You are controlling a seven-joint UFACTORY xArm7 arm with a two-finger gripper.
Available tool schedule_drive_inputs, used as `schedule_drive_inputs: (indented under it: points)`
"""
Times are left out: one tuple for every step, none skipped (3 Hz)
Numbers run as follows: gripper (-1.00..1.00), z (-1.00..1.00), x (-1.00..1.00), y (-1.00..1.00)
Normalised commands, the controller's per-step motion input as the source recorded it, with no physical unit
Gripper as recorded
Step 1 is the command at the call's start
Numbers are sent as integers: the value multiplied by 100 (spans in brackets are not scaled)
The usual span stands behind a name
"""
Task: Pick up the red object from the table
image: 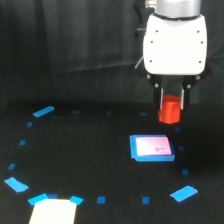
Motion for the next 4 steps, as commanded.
schedule_drive_inputs:
  points:
    - [-100, 34, -48, -20]
    - [-100, 88, -63, -13]
    - [-100, 100, -58, -2]
    - [-100, 61, -73, -10]
